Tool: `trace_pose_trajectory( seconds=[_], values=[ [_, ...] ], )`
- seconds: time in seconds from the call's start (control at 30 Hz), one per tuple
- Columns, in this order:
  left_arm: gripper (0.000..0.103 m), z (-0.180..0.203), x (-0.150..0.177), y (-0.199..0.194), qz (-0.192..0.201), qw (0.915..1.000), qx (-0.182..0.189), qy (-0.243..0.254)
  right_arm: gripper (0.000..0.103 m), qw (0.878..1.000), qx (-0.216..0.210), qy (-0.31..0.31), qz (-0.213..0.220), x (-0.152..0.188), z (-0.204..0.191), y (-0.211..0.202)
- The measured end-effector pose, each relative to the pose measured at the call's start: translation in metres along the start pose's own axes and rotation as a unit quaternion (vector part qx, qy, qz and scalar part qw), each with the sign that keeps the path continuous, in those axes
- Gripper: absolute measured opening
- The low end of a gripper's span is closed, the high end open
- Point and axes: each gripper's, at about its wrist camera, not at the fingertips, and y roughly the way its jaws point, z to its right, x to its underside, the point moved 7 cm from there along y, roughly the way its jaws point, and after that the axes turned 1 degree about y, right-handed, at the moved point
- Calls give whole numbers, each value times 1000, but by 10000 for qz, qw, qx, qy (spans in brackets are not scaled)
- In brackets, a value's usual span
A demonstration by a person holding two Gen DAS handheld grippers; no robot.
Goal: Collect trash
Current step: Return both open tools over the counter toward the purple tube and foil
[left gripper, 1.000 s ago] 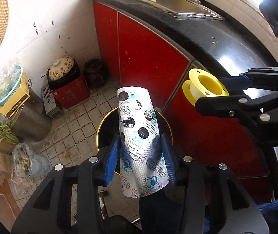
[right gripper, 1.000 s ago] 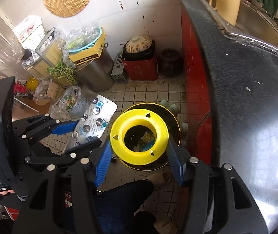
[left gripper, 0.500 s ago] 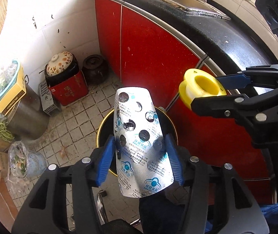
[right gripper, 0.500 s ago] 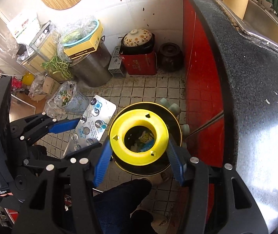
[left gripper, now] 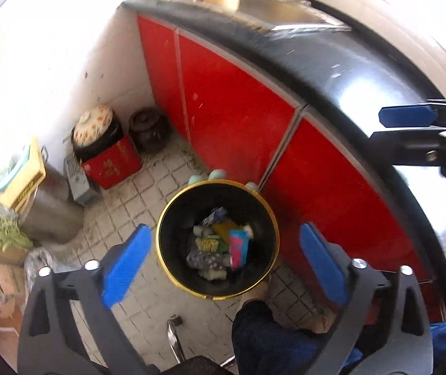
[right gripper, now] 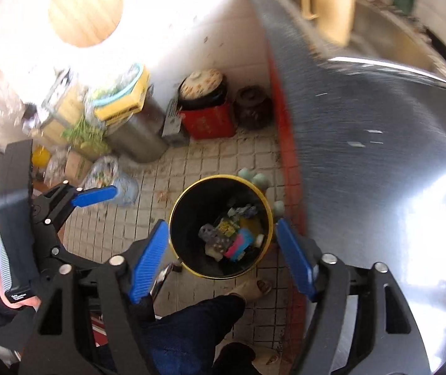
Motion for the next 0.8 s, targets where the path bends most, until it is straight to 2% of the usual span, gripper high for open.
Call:
trace_pose_trajectory(
  seconds=[0.1,0.2,0.27,0.33,0.4,0.5,0.63,0.67,0.8],
  values=[
    [96,32,-17,-10,105,9992,185,328,77,9981,315,403,341,13,33,-46],
    [96,91,-38,-19,261,9941,552,896,82,9905,743,975,625,40,77,-93],
    [96,129,-48,-22,331,9881,801,1269,82,9783,1160,1477,871,70,114,-132],
    [96,177,-57,-26,394,9778,1161,1698,82,9639,1517,1920,1052,99,142,-162],
    [96,221,-61,-29,381,9647,1516,2118,82,9430,1869,2454,1252,134,171,-195],
    [96,291,-61,-39,470,9367,1924,2888,82,9038,2434,3208,1451,193,207,-242],
    [96,371,-52,-55,530,8998,2390,3611,82,8526,2856,4050,1657,265,231,-288],
    [96,384,-48,-58,524,8931,2469,3724,82,8393,2944,4230,1732,283,234,-299],
    [96,431,-34,-71,478,8702,2736,4070,82,8072,3143,4638,1857,330,237,-320]
  ],
)
